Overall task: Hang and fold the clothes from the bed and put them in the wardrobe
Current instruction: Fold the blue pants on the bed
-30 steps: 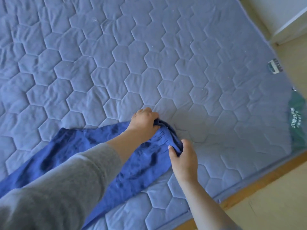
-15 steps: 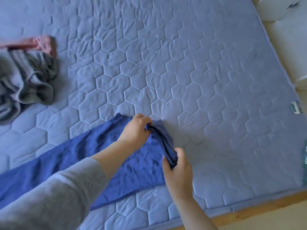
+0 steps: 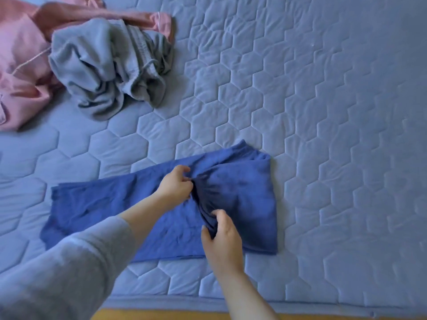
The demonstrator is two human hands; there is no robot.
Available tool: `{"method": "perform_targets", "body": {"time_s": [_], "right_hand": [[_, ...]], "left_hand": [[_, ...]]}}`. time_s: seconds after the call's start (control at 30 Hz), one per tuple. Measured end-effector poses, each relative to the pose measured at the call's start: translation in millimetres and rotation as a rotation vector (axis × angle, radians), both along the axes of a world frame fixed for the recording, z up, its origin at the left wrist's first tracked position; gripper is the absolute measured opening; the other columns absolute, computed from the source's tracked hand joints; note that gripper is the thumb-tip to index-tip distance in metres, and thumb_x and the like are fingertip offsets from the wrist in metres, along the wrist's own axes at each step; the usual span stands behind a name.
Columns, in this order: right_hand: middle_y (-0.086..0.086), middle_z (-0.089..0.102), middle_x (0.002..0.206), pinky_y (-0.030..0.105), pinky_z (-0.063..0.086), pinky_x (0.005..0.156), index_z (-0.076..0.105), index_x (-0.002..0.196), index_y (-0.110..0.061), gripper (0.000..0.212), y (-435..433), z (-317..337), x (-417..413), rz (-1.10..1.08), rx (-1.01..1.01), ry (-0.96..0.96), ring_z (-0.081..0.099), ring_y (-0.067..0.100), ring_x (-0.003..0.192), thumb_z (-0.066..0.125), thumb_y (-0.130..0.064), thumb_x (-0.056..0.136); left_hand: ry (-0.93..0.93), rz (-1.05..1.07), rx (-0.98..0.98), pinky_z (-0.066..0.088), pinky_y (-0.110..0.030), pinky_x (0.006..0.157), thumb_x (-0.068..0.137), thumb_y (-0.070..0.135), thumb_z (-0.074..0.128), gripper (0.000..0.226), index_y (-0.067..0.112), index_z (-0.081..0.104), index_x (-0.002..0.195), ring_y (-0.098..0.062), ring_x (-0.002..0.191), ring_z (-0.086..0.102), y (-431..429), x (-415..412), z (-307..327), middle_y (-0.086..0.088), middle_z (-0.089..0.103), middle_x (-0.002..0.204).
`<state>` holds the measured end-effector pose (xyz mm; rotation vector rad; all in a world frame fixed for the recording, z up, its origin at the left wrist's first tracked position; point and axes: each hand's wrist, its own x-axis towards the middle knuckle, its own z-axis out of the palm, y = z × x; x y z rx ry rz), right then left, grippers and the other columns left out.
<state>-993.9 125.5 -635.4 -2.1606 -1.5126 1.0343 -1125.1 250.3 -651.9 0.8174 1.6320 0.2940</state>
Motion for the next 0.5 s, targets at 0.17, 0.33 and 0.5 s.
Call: {"method": "perform_targets", "body": {"time_s": [0.17, 0.33, 0.5], "right_hand": [[-0.001, 0.062, 0.108, 0.027, 0.047, 0.083, 0.058, 0.115, -0.014, 0.030, -0.7, -18.4, -18.0, 0.042, -0.138, 0.041, 0.060, 0.018, 0.098, 0.058, -0.007, 0.086], [-0.007, 0.061, 0.109, 0.030, 0.049, 0.084, 0.058, 0.116, -0.021, 0.035, -0.3, -26.2, -23.0, 0.028, -0.202, -0.051, 0.060, 0.014, 0.101, 0.065, -0.022, 0.082], [-0.005, 0.059, 0.112, 0.029, 0.051, 0.080, 0.054, 0.119, -0.020, 0.039, 3.5, -31.5, -20.1, 0.120, -0.260, -0.225, 0.059, 0.015, 0.102, 0.064, -0.035, 0.084]], "left_hand": [[0.029, 0.010, -0.141, 0.060, -0.035, 0.063, 0.075, 0.050, 0.074, 0.045, 0.019, 0.054, 0.101, -0.019, 0.070, 0.068, -14.6, -11.6, -18.1, -0.003, 0.065, 0.089], [0.119, 0.010, -0.055, 0.055, -0.039, 0.066, 0.072, 0.048, 0.078, 0.041, 0.018, 0.050, 0.070, -0.019, 0.064, 0.060, -20.5, 1.6, -32.5, 0.000, 0.059, 0.070], [0.108, -0.064, -0.008, 0.050, -0.037, 0.064, 0.080, 0.026, 0.072, 0.028, 0.011, 0.050, 0.071, -0.020, 0.063, 0.051, -11.9, 2.7, -40.3, -0.003, 0.052, 0.067]]}}
